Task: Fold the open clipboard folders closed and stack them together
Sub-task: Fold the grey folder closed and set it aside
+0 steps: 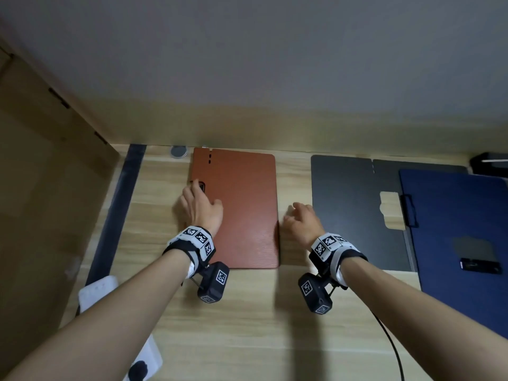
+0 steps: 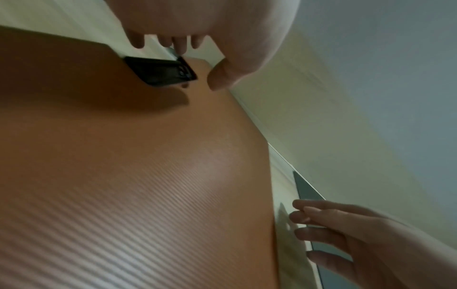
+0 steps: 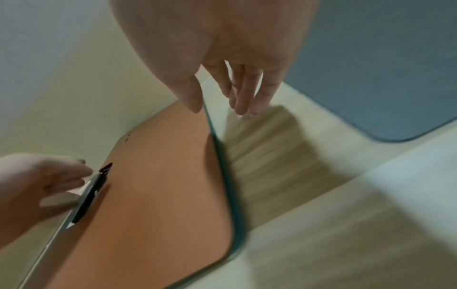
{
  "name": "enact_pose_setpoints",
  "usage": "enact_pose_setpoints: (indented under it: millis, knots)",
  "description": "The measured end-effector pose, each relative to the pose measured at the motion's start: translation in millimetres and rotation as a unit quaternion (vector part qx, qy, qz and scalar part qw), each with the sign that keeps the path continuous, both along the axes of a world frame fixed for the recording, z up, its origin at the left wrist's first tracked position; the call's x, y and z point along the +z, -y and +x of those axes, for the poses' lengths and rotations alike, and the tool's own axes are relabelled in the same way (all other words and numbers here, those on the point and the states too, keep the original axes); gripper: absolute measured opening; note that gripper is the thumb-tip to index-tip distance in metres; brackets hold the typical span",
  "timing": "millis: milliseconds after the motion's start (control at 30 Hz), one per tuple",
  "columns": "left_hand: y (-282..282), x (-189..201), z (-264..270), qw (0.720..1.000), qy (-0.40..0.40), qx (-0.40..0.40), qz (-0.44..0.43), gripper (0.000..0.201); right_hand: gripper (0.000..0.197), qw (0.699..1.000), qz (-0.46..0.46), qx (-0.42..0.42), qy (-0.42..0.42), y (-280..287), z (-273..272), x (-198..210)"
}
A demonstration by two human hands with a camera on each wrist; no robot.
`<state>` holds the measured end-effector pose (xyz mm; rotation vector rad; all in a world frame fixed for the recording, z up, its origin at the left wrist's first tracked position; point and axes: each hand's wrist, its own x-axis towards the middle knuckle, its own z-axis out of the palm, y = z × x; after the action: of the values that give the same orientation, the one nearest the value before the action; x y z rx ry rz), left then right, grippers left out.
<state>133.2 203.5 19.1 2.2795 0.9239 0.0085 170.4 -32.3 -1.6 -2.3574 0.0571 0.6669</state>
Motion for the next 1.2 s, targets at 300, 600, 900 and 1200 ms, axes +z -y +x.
enact_pose_setpoints:
  millis: [300, 600, 900, 1200]
  knots:
    - [134.5, 3.5, 31.4, 0.982, -0.032, -0.137, -0.128, 0.053, 0.029, 0.996, 0.042, -0.081, 0.014, 142.4, 0.7, -2.3]
    - [298.9, -9.5, 55.9, 0.960, -0.076, -0.230, -0.140, 0.041, 0.029, 0.994, -0.007, -0.070, 0.082, 308.0, 9.2, 14.6]
    - [407.6, -29.3, 92.2, 0.947, -0.090, -0.306, -0.045, 0.037, 0.068, 0.978, -0.169, 0.092, 0.074, 401.3, 33.6, -15.1]
    - [448.9, -41.7, 123.1, 0.903, -0.123, -0.375, 0.171, 0.051, 0.076, 0.962, -0.211, 0.118, 0.124, 399.9, 35.3, -27.7]
